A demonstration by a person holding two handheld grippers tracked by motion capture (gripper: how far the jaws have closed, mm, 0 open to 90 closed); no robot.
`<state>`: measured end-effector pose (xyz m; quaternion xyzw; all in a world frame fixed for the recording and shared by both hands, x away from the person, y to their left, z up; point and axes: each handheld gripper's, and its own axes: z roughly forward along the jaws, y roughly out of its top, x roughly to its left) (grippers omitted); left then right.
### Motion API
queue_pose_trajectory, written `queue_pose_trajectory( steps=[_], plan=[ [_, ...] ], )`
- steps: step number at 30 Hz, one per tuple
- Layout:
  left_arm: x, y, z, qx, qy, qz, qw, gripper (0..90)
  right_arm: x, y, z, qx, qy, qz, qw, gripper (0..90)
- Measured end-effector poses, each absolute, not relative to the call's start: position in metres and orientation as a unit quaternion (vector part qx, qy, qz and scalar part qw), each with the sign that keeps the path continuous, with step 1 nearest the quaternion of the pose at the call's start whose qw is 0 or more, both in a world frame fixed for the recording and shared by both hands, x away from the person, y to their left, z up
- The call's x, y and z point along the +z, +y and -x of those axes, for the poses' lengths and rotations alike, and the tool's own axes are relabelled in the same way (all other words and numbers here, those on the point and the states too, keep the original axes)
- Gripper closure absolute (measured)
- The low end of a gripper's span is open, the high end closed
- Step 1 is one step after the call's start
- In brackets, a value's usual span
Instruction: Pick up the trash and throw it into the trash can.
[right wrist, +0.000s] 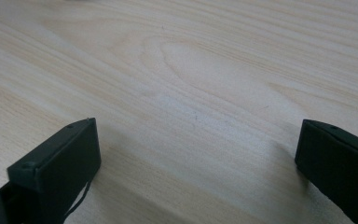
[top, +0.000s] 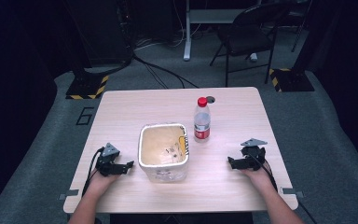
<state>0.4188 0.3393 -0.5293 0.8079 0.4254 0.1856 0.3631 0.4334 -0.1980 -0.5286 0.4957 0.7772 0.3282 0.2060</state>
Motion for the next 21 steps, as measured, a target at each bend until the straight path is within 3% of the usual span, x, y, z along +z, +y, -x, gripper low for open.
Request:
queue_pose_trajectory(
  steps=[21],
  plan=[
    [-0.5293,0.3395,-0.4192,0.186,0.425,-0.808,0.363,15.9,-0.5285,-0.1982,-0.4326,0.329,0.776,-0.497,0.207,0.1]
  ],
)
